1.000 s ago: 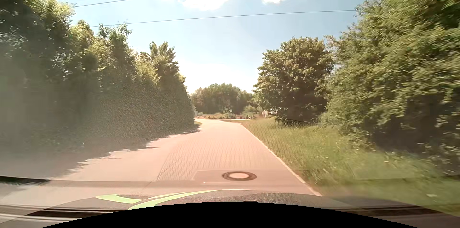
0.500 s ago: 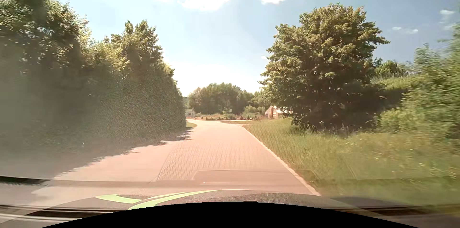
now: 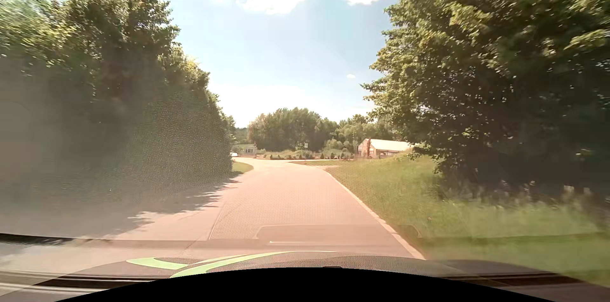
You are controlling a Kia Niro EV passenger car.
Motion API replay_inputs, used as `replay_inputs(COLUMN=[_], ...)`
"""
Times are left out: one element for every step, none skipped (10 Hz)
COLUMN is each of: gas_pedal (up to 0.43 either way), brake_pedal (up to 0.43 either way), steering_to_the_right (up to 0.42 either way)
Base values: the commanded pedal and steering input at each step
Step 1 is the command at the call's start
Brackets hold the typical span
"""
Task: Follow the waypoints while adhering to traffic rules and regulations
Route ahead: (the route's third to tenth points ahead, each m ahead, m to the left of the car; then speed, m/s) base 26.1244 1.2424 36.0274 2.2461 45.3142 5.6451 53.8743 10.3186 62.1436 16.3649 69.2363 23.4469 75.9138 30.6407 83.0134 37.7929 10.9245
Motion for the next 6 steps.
replay_inputs(gas_pedal=[0.047, 0.047, 0.047, 0.039, 0.039, 0.039], brake_pedal=[0.0, 0.0, 0.0, 0.0, 0.0, 0.0], steering_to_the_right=[0.0, 0.0, 0.0, 0.0, -0.001, -0.003])
